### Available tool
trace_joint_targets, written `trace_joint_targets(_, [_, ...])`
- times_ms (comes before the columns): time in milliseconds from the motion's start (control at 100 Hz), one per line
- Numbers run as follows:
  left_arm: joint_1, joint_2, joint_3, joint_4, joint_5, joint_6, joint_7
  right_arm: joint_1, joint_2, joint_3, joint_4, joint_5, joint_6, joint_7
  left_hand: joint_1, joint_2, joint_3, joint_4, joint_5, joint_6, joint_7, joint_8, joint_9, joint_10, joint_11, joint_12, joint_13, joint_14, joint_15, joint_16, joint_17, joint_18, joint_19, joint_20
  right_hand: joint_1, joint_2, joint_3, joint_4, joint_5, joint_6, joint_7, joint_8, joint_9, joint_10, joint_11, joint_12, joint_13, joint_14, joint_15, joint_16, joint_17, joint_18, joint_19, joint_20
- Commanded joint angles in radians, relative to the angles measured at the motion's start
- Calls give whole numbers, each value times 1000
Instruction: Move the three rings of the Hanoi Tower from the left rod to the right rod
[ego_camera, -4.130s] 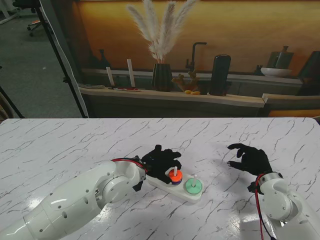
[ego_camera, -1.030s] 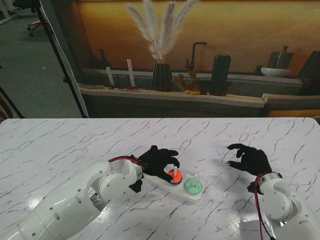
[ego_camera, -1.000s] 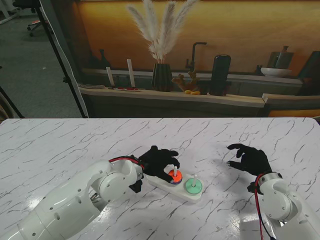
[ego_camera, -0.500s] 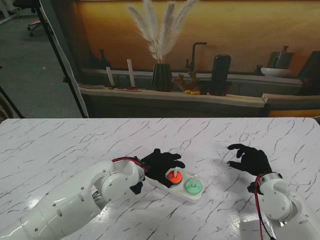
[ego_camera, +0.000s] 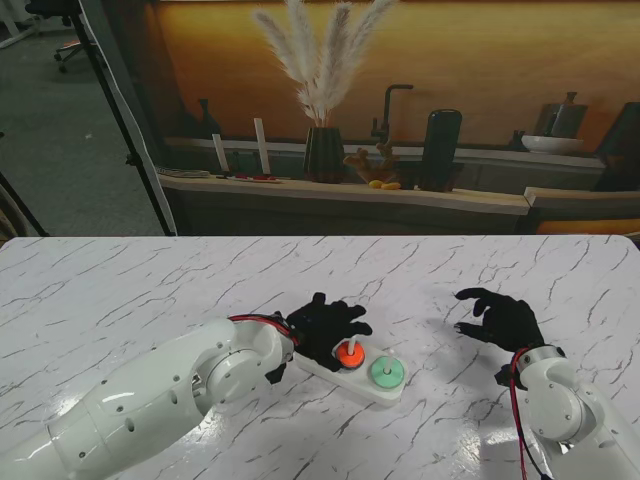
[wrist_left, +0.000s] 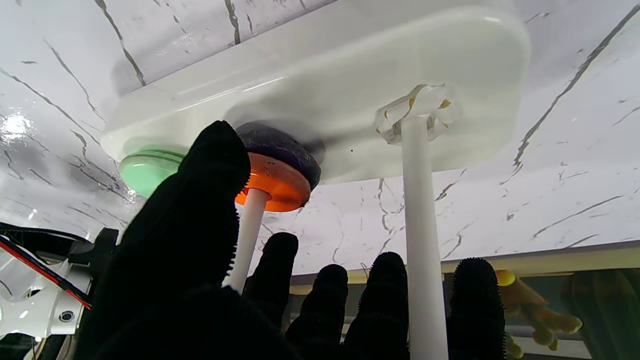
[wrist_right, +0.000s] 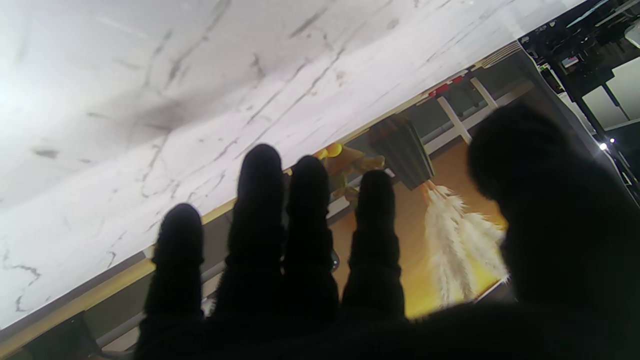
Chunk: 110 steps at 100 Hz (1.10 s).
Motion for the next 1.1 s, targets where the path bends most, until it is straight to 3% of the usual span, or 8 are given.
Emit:
trace_joint_targets(0, [5,-5,17,14,8,-30,-13,-8,-7,-2,0,2,-1,-1,-11,-37,28,-19,45,-20,15,17,1,2,0,0,-2,4,7,18,0,-3,32,21,6,-1,12,45,12,-11,2,8,33,-20,22,16,30,-10,33,17,1,196,23,-2])
trace_joint_targets(520, [-15,-1,53,17,45,-23,-14,-9,-7,0,0,3,-1,-2,-14,-13,7,-25,154,-23,102,72,28,-7,6,5,4,-1,13,28,-5,-7,80,28,6,0,11,45,11,-11,3,8,33,-19,23,17,29,-9,33,17,0,196,23,-2])
trace_joint_targets(980, [-29,3,67,13,37,-19,-41,-10,-8,0,-1,5,0,-2,2,17,-10,-22,172,-29,112,56,41,-11,8,5,8,-1,13,28,-2,-7,80,21,6,2,10,46,12,-11,3,8,32,-20,23,17,28,-10,33,17,-1,196,23,-2])
trace_joint_targets(1000, [-28,2,68,15,37,-20,-38,-10,-8,-1,-1,5,1,-2,40,47,-87,-14,174,-34,131,57,47,-11,9,7,12,-2,15,30,-2,-7,84,19,6,1,10,46,12,-12,3,8,32,-21,23,17,29,-9,34,17,-1,196,22,-2])
trace_joint_targets(1090, [-27,-1,69,19,33,-18,-28,-10,-7,-1,-1,4,2,-1,52,91,-137,-18,179,-44,163,73,52,-15,11,8,15,-3,16,31,-2,-9,90,20,6,2,10,46,12,-10,3,8,32,-20,23,17,28,-10,33,17,0,196,23,-2])
